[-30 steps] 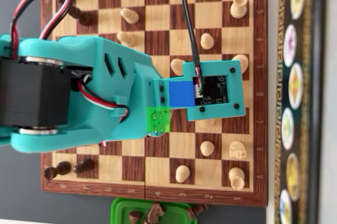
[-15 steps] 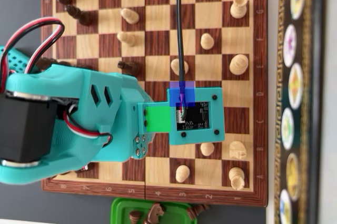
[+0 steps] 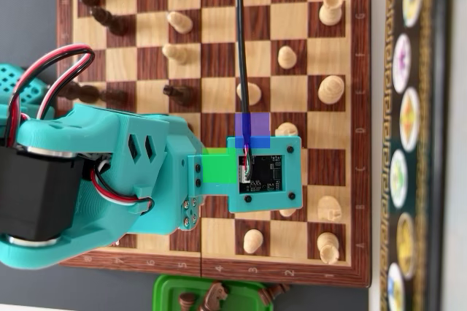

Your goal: Play chess

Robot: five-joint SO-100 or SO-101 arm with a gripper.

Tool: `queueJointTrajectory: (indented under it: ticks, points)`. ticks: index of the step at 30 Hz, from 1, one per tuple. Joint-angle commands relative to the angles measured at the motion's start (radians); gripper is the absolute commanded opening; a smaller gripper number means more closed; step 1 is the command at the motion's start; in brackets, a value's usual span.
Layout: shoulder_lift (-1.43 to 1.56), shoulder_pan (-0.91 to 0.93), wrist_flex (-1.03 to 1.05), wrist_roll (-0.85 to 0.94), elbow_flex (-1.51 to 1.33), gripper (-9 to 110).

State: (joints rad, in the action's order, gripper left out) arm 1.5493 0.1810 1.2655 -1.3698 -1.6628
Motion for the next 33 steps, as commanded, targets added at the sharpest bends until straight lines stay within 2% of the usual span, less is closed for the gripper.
queueJointTrajectory:
  ticks: [1,33]
  points:
    - [0.043,0.002,0.0,0.008,0.018,7]
    - [-0.012,-0.02,-0.002,0.008,0.054,7]
